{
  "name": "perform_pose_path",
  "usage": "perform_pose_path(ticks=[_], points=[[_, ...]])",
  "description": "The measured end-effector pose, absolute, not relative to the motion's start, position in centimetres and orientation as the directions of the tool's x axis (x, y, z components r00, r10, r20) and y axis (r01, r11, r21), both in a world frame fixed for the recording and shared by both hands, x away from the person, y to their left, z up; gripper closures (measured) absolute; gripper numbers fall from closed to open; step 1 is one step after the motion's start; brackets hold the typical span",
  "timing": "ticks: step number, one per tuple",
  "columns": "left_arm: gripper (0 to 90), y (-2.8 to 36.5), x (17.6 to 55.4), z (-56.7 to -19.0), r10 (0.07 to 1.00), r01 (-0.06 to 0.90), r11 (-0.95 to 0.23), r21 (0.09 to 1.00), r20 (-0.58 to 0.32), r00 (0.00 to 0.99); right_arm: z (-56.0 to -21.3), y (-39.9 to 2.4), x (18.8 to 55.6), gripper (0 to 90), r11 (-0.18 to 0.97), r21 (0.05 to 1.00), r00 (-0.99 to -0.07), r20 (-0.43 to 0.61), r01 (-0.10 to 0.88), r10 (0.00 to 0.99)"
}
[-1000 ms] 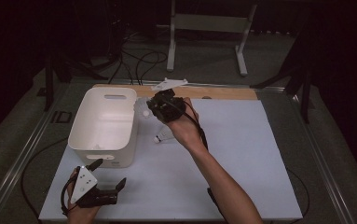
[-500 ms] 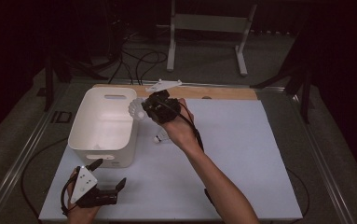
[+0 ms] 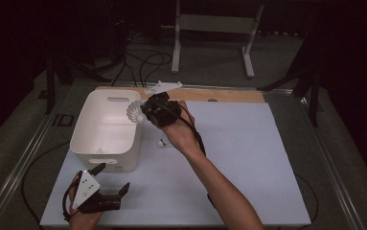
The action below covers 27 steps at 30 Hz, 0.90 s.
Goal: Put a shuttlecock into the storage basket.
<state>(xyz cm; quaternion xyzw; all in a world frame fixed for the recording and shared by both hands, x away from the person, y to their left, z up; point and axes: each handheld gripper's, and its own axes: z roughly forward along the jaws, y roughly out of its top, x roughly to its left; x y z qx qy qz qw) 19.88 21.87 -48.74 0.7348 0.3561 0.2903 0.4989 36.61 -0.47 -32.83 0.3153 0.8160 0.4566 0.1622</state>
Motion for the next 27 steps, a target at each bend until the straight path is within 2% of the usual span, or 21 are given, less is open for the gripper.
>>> perform_pose_path(ticks=[27], points=[[0.8,21.8,19.9,-48.8,0.812,0.234,-0.245,0.941,0.068,0.579,-32.9,1.7,36.2,89.4,0.401,0.845,-0.787,0.038,0.354,0.616]])
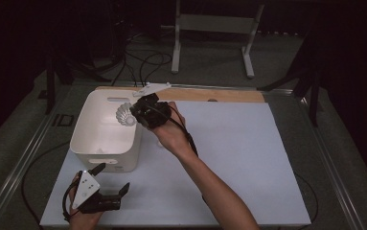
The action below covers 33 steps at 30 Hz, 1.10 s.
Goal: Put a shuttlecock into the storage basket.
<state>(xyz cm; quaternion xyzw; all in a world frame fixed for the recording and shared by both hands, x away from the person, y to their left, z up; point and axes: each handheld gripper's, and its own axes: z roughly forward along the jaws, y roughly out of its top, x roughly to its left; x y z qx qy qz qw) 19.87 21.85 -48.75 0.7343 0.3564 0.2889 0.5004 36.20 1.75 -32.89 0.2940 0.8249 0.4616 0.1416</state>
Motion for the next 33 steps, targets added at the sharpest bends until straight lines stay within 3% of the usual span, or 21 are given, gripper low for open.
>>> perform_pose_path(ticks=[27,28,30,33], points=[[0.8,21.9,19.8,-48.7,0.813,0.232,-0.248,0.940,0.072,0.578,-33.0,3.6,36.0,87.2,0.423,0.838,-0.818,0.048,0.345,0.573],[0.8,21.9,19.8,-48.7,0.813,0.232,-0.248,0.941,0.072,0.578,-33.1,3.6,36.0,83.2,0.421,0.838,-0.819,0.052,0.347,0.571],[0.8,21.9,19.8,-48.7,0.813,0.232,-0.248,0.940,0.072,0.577,-33.1,3.4,36.2,59.2,0.399,0.850,-0.830,0.078,0.345,0.552],[0.8,21.9,19.8,-48.7,0.814,0.233,-0.247,0.941,0.071,0.577,-33.1,3.2,36.6,38.3,0.381,0.845,-0.835,0.130,0.376,0.535]])
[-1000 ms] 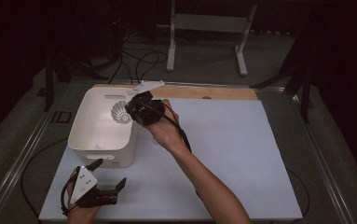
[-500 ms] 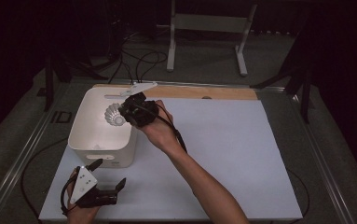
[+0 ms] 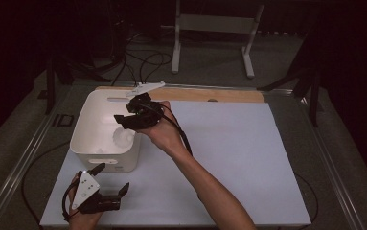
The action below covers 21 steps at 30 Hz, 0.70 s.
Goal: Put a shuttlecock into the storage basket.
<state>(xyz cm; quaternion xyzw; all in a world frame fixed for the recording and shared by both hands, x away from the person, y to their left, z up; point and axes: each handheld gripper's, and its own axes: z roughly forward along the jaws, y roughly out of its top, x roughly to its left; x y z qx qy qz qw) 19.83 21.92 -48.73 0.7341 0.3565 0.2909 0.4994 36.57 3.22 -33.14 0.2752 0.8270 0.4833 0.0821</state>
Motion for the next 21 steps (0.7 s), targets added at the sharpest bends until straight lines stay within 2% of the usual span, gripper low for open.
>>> perform_pose_path(ticks=[1,8,11,21], points=[[0.8,21.9,19.8,-48.7,0.814,0.233,-0.247,0.941,0.071,0.577,-33.2,3.2,36.6,33.4,0.396,0.839,-0.835,0.117,0.373,0.538],[0.8,21.9,19.8,-48.7,0.813,0.233,-0.248,0.940,0.071,0.577,-33.6,2.6,36.6,17.7,0.410,0.835,-0.836,0.103,0.367,0.539],[0.8,21.9,19.8,-48.7,0.814,0.232,-0.246,0.941,0.071,0.577,-33.6,2.4,36.7,13.8,0.406,0.836,-0.828,0.098,0.370,0.552],[0.8,21.9,19.8,-48.8,0.814,0.233,-0.243,0.942,0.067,0.577,-33.8,1.1,36.8,11.3,0.407,0.841,-0.814,0.068,0.358,0.576]])
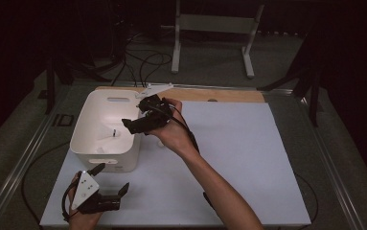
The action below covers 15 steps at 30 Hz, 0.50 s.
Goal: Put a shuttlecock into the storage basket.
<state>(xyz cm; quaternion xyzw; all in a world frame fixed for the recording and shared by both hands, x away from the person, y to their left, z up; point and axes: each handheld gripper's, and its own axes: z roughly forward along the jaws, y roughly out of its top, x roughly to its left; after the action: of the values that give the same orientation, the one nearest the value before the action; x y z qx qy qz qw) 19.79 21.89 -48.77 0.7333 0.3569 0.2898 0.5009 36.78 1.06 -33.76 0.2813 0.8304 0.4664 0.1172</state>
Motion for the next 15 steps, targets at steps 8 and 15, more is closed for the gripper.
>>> perform_pose_path(ticks=[8,15], points=[[0.8,21.8,19.8,-48.8,0.813,0.233,-0.246,0.941,0.069,0.578,-33.8,-0.2,37.1,10.9,0.400,0.846,-0.801,0.053,0.353,0.596],[0.8,21.9,19.8,-48.7,0.815,0.231,-0.244,0.942,0.070,0.575,-34.3,-1.0,37.3,11.0,0.412,0.836,-0.792,0.044,0.363,0.609]])
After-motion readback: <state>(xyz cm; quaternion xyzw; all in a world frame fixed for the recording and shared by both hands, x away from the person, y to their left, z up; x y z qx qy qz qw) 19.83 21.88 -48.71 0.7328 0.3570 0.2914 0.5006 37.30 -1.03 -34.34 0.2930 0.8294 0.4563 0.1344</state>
